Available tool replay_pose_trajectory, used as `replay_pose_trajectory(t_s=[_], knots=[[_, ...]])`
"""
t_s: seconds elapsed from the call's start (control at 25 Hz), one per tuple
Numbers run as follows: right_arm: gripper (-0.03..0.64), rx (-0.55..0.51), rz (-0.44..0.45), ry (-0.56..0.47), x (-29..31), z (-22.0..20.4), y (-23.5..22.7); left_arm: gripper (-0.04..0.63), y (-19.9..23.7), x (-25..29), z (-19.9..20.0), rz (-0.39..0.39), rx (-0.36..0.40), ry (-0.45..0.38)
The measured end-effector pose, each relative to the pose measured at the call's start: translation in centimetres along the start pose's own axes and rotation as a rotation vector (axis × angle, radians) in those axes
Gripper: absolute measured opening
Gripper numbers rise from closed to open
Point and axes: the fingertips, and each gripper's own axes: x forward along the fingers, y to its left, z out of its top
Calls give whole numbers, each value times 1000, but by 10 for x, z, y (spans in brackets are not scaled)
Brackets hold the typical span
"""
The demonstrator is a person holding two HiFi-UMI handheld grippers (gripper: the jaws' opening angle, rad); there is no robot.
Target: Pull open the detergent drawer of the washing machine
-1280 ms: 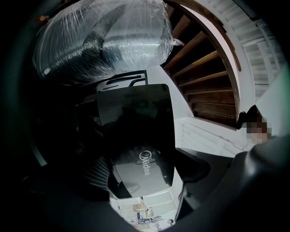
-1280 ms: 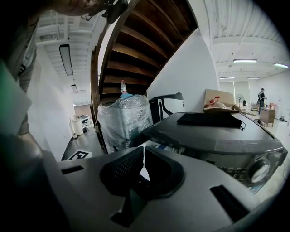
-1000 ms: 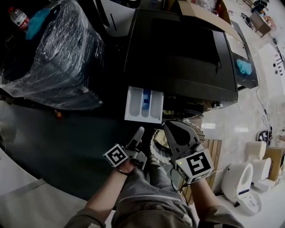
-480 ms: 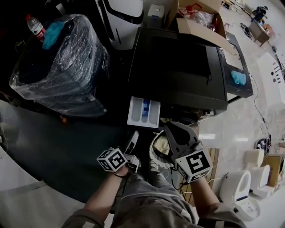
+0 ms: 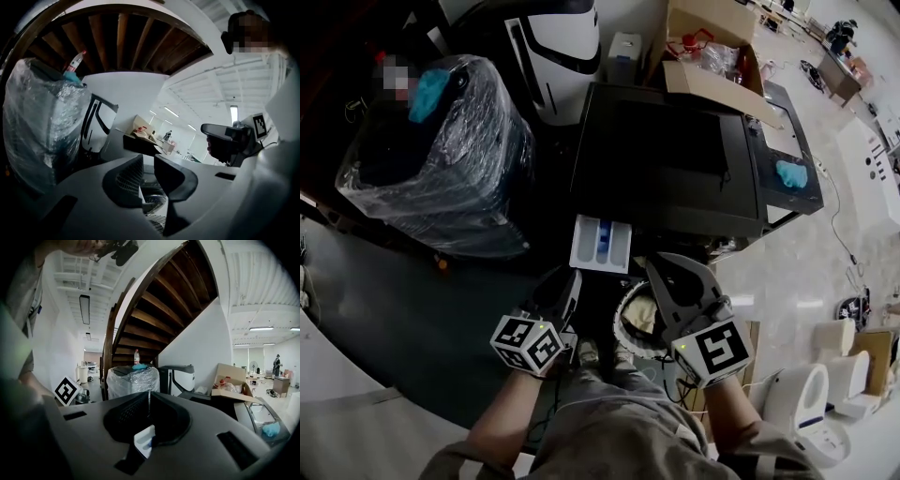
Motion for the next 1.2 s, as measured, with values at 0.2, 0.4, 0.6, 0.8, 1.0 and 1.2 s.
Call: replay_pose_trajectory(t_s=[0.2, 0.4, 0.6, 0.8, 1.0, 1.2], knots=[[38, 30, 23, -86, -19, 44, 6, 64, -30, -12, 54, -37, 112, -38], [38, -5, 3, -143, -35, 77, 8, 57, -59, -24, 99, -77, 212, -85], [38, -31, -8, -191, -42, 101, 12, 35, -71, -33, 130, -82, 301, -106], [38, -50, 15, -219, -44, 120, 24, 34, -67, -44, 154, -26, 339, -128], [38, -65, 17, -222, -50, 125, 28, 31, -72, -54, 166, 5, 410, -130], [38, -72, 20, -214, -47, 124, 29, 29, -75, -58, 169, 1, 439, -127]])
